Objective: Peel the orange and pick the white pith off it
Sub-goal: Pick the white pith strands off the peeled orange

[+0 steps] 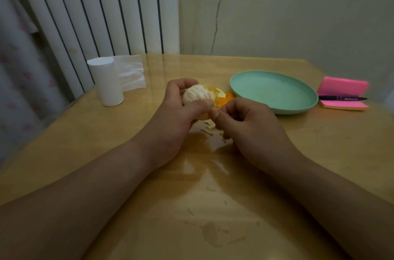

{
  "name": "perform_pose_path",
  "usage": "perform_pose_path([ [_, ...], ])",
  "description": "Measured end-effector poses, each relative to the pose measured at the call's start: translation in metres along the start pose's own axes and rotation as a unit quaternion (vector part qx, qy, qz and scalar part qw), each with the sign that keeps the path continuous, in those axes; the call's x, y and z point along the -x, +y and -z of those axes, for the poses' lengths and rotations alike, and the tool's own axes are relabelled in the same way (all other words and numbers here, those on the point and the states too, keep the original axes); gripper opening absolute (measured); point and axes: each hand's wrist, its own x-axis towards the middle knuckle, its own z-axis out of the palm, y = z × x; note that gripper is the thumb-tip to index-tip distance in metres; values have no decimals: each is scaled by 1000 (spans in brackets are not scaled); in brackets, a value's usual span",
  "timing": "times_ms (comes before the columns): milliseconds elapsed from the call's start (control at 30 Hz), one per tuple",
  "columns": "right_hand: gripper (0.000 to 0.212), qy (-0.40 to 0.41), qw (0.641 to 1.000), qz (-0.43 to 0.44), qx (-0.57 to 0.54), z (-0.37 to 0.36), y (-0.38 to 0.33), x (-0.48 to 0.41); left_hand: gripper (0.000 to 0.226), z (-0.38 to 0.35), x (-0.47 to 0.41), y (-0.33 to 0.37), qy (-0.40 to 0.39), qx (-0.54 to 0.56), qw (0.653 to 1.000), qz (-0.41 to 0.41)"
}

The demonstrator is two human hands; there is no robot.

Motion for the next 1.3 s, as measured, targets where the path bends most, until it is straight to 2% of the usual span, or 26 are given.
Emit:
perform_pose_path([
  [200,20,-9,1000,-19,5,0,-3,2,54,0,6,3,-15,-151,985,-82],
  [400,20,-56,986,-118,-108,2,-8,4,55,0,10,5,-26,-181,977,-110],
  [500,17,-60,977,-141,-145,3,-10,3,55,-1,9,4,-26,-185,976,-114],
  [600,14,-60,977,-143,-149,4,-11,4,56,1,7,4,-27,-144,986,-81],
  [700,13,-58,977,-137,-156,5,-12,4,60,1,3,3,-27,-8,1000,-10],
  [767,13,-53,975,-138,-164,4,-12,4,56,-2,3,4,-29,47,998,6],
  [900,18,-55,968,-156,-188,2,-12,3,52,1,1,2,-30,31,999,-6],
  [1000,20,-71,950,-201,-229,3,-12,0,60,4,3,1,-23,-66,996,-48],
  [1100,21,-98,918,-243,-297,4,-14,-2,54,3,7,3,-17,-152,982,-109],
  [1300,14,-113,867,-301,-381,5,-17,-2,59,-3,13,7,-15,-193,966,-172],
])
